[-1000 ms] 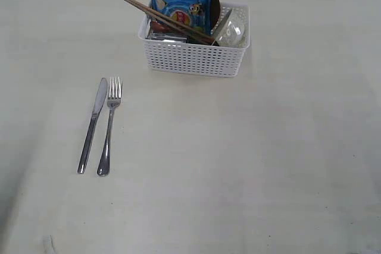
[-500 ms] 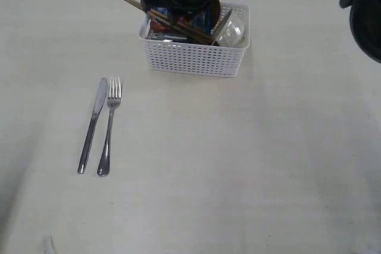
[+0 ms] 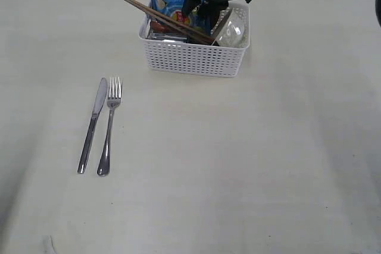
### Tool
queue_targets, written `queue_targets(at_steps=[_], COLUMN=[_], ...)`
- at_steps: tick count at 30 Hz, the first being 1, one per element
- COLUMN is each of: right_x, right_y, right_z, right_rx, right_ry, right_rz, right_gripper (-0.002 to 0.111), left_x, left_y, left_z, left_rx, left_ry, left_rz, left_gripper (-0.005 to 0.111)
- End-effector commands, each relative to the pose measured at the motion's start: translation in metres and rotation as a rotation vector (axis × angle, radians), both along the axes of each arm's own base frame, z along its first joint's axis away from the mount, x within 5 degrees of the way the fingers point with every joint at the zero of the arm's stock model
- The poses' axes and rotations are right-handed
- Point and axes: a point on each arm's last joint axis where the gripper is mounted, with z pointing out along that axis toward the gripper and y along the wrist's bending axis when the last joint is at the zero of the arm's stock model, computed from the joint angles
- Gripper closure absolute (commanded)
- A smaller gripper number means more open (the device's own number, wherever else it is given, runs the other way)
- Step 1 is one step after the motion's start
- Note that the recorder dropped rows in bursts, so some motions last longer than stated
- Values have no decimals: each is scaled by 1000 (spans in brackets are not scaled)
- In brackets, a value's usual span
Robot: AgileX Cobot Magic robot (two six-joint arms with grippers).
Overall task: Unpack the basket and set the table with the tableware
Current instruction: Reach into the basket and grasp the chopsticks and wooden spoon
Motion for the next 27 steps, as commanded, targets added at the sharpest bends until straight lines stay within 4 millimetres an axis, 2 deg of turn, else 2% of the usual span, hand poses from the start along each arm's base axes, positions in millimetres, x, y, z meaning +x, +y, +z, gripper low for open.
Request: queue_targets(at_steps=[1,5,10,13,14,18,22,27], right_x=[0,-6,-12,-9,-6,4,12,16], right_y=[13,37,59,66,66,65,70,73], right_z=[3,13,14,-3,-11,-31,-41,-66], right_rx=[8,-16,-122,-152,-171,-261,-255,-263], right_ry=[-106,-259,-373,-357,-354,-369,-385,-355], right_rz=[98,287,397,419,418,447,443,448], right_gripper=[73,73,69,51,49,49,49,49], left_x=[0,0,0,0,0,0,0,0], left_y=[0,0,0,0,0,0,0,0], left_z=[0,0,0,0,0,0,0,0], left_rx=[-5,-5,-5,-5,-5,-5,-5,-5], left_ry=[-6,-6,-6,-6,-6,-6,-6,-6], left_rz=[-1,-1,-1,-1,-1,-1,-1,-1], left_gripper=[107,107,107,107,107,107,107,107])
